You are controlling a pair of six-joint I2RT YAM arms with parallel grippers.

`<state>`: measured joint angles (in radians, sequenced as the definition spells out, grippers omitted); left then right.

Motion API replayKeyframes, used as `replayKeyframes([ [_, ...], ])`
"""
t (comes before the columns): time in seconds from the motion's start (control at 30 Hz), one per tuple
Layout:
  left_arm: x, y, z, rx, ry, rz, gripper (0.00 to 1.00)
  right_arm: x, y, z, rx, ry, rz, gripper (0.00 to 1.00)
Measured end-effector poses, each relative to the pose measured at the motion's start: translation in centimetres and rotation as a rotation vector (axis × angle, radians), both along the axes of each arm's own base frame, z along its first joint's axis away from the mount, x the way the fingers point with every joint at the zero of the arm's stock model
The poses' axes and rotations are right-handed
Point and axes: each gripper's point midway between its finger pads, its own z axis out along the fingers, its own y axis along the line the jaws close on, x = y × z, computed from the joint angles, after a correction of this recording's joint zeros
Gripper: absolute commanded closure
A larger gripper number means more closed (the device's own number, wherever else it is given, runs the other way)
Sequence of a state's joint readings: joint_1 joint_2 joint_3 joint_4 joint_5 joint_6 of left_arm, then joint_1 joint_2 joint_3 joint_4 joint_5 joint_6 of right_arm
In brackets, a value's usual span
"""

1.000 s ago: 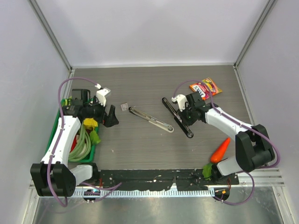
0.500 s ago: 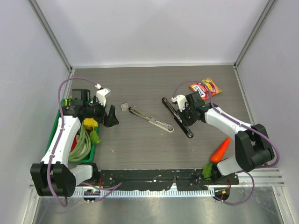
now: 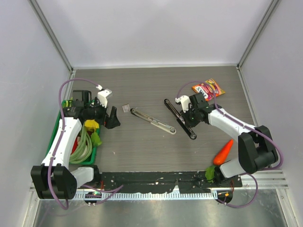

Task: Load the staples into the stapler
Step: Install the staple into the stapler.

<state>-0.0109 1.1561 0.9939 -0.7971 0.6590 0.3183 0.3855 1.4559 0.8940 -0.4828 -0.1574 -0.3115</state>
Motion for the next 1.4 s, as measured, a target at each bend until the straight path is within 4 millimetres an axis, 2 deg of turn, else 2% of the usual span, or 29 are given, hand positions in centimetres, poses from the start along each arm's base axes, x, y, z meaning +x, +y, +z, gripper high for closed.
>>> replayKeyframes([
  [1.4, -0.01, -0.01, 0.00, -0.001, 0.001, 0.001, 0.00, -0.28, -0.63, 0.25, 0.067, 0.043, -0.035, 0.99],
])
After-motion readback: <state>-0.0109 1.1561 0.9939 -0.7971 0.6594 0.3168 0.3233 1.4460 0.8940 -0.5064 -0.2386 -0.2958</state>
